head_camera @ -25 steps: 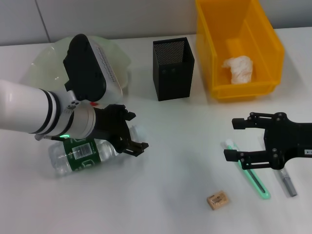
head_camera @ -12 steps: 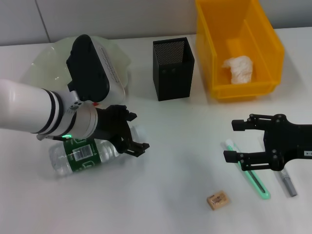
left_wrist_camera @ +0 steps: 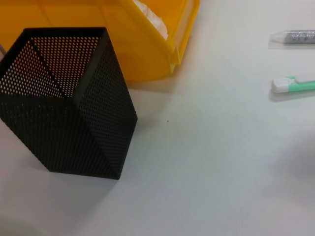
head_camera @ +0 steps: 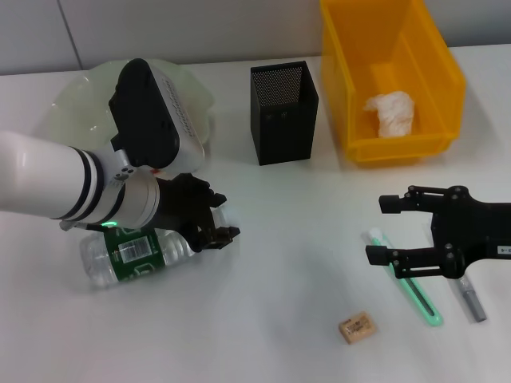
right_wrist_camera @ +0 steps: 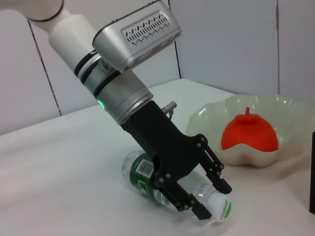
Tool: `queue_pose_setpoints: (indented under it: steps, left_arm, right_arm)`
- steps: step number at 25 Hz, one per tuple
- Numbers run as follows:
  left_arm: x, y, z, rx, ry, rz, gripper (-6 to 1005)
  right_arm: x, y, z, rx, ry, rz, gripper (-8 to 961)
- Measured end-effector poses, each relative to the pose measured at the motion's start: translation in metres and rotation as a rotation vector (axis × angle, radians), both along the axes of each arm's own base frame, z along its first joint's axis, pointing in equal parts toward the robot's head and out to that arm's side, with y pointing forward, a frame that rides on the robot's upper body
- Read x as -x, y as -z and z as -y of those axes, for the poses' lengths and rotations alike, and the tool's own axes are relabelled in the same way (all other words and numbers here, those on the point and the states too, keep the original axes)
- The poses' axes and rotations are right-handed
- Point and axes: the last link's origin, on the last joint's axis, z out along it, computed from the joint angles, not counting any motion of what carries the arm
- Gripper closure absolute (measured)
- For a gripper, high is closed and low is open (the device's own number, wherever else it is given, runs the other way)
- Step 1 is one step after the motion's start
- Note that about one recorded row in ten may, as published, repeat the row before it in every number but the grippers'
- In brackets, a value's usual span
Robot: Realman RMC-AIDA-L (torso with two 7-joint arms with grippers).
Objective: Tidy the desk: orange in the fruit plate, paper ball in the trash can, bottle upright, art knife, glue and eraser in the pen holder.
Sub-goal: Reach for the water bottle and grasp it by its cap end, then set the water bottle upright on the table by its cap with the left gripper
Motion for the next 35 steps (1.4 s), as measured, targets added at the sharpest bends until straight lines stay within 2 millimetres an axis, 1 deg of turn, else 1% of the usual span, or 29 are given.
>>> queue_pose_setpoints:
  steps: [4,17,26,29,35]
  left_arm:
    - [0.0012,0.0007,-0.0013,0.001,0.001,-0.012,479]
    - [0.0019,0.0028,0.0001,0.006,0.011,-0.026,490]
    - [0.0074,0.0079,-0.0038,-0.021,-0.007,-0.089,497]
    - [0.008,0.0085,-0.004,-0.017,-0.01,-0.093,547]
    - [0.0046,0.0073,-0.0029,-0.015,-0.001,-0.089,547]
  right_arm:
    - [0.0002,0.0,-0.0002,0.001,0.0,-0.001,131]
    - [0.0011,0.0005,-0.0002,0.005,-0.003,-0.002,131]
    - [0.0014,0.0002,-0.0003,0.006,-0.005,-0.003,132]
    - [0.0016,0.0003,-0.0003,0.006,-0.005,-0.003,132]
    - [0.002,0.0002,-0.0007,0.005,-0.006,-0.004,132]
